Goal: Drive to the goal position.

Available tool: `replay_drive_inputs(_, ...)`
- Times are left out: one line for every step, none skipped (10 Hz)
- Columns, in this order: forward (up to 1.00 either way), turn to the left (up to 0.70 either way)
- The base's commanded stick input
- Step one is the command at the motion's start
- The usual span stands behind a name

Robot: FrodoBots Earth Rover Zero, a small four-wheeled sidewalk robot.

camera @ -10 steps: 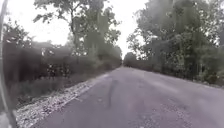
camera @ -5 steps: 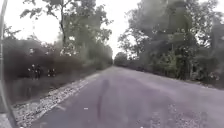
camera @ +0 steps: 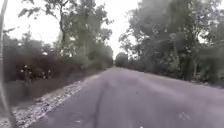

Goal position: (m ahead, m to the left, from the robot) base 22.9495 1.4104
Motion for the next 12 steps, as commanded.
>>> replay_drive_inputs(0.7, 0.01)
replay_drive_inputs(0.7, 0.01)
replay_drive_inputs(0.7, 0.01)
replay_drive_inputs(0.7, 0.01)
replay_drive_inputs(0.7, 0.01)
replay_drive_inputs(0.7, 0.01)
replay_drive_inputs(0.7, 0.01)
replay_drive_inputs(0.7, 0.01)
replay_drive_inputs(0.7, 0.01)
replay_drive_inputs(0.7, 0.01)
replay_drive_inputs(0.7, 0.01)
replay_drive_inputs(0.7, 0.01)
